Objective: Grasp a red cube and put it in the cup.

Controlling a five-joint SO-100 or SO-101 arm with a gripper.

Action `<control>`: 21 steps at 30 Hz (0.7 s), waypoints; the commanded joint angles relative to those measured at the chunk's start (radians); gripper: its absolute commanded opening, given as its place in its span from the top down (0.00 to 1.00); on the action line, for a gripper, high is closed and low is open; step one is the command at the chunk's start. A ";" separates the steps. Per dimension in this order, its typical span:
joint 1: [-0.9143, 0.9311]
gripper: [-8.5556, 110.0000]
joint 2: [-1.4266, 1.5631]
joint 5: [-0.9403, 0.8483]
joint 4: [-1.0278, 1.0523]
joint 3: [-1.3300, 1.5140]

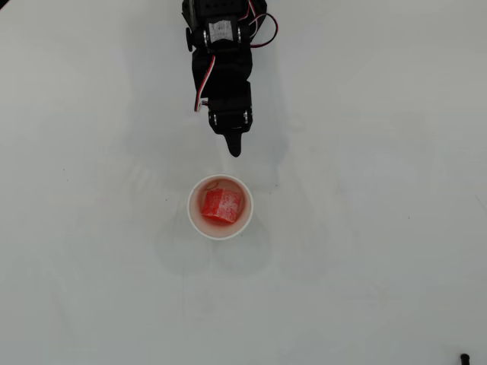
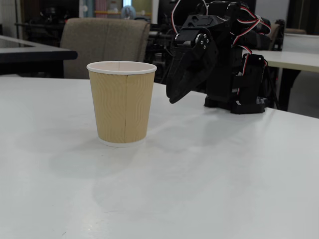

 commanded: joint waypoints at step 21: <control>0.003 0.93 0.014 -0.002 -0.028 0.075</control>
